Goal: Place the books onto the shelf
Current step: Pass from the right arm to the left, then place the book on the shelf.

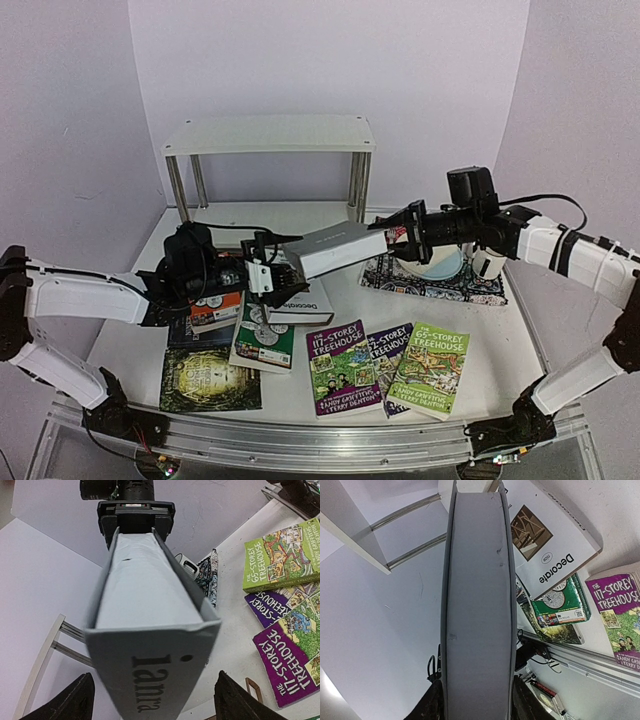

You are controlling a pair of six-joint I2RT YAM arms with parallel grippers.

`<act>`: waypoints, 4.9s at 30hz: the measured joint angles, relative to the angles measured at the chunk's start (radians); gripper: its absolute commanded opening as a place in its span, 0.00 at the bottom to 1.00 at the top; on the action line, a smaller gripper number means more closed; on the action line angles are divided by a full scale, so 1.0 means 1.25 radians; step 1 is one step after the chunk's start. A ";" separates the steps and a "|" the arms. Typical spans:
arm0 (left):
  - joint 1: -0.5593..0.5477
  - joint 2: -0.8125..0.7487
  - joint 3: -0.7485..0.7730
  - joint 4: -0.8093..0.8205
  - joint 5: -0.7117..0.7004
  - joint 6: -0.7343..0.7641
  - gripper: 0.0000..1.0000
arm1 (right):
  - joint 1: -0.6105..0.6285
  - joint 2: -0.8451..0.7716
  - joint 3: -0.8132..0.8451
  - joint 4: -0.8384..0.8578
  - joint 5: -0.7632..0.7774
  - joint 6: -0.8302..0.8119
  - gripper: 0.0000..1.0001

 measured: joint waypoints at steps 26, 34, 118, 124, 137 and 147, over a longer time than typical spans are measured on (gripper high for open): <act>-0.021 0.075 0.073 -0.002 -0.068 -0.031 0.21 | -0.003 -0.036 -0.057 0.064 0.017 0.050 0.98; -0.026 0.035 0.067 -0.006 -0.166 -0.163 0.20 | -0.003 -0.100 -0.052 0.028 0.098 -0.046 0.98; 0.317 0.056 0.085 -0.073 -0.675 -0.813 0.09 | -0.004 -0.287 -0.150 -0.239 0.673 -0.772 0.98; 0.381 0.115 0.117 -0.074 -0.605 -0.870 0.10 | -0.004 -0.285 -0.150 -0.235 0.673 -0.773 0.98; 0.416 0.215 0.208 -0.070 -0.548 -0.881 0.48 | -0.004 -0.269 -0.150 -0.229 0.673 -0.774 0.98; 0.423 0.215 0.206 -0.070 -0.532 -0.870 0.88 | -0.004 -0.269 -0.150 -0.228 0.673 -0.774 0.98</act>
